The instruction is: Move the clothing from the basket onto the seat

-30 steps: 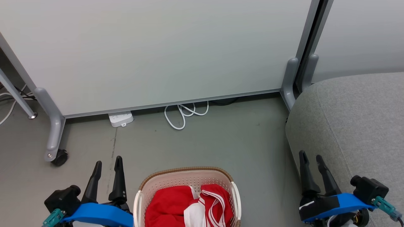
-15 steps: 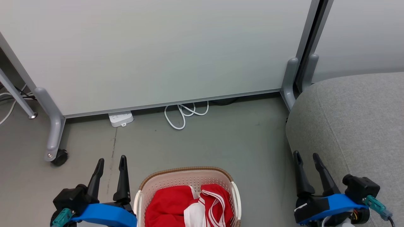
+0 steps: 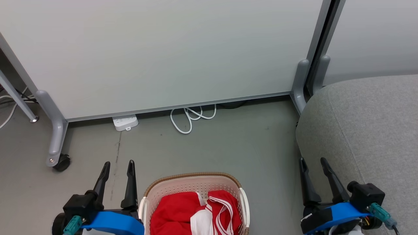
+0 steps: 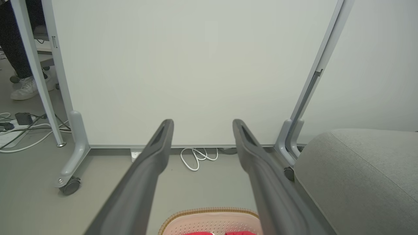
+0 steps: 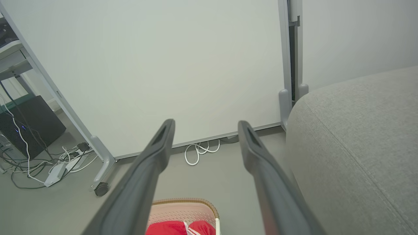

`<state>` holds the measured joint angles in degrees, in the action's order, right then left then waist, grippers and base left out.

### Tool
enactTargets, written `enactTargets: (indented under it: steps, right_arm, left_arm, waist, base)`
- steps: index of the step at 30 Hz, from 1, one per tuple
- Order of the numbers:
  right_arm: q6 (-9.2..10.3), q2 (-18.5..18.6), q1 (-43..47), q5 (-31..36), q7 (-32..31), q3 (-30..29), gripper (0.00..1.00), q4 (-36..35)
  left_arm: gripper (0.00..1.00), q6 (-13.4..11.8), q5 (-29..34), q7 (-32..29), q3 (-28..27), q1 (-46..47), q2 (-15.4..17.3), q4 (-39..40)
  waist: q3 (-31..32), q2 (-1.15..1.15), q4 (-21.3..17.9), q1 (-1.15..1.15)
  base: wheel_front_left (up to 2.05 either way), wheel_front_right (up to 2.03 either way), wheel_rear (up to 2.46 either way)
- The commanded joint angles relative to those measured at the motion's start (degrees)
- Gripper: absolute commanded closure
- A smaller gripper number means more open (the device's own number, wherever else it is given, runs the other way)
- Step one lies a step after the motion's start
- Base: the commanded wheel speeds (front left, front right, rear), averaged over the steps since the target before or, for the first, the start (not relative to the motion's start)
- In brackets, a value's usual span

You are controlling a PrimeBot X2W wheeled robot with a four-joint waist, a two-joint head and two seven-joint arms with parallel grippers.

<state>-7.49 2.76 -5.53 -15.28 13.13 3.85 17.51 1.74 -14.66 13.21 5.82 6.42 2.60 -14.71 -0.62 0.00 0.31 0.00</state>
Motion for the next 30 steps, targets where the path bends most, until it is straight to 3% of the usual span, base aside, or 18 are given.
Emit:
enactTargets:
  steps: [1,17,30]
  right_arm:
    - [0.00,0.19,-0.80,1.04,0.46,0.23,0.00,0.00]
    - [0.01,0.19,-0.78,7.42,2.21,0.99,0.00,1.42]
    - [0.01,0.19,-0.59,7.16,2.16,0.97,0.00,1.94]
  left_arm:
    - [0.00,-0.10,0.99,0.35,0.08,0.77,0.40,0.01]
    - [0.00,0.00,6.44,2.19,0.73,0.71,0.44,-1.04]
    - [0.00,0.18,5.33,2.03,0.70,0.62,0.42,-2.13]
  waist:
    - [-0.01,0.00,-0.03,0.00]
    - [-0.15,0.00,0.05,0.00]
    - [-0.11,0.00,0.15,0.00]
  base:
    - [0.00,0.00,0.00]
    - [0.00,0.00,0.00]
    - [0.00,0.00,0.00]
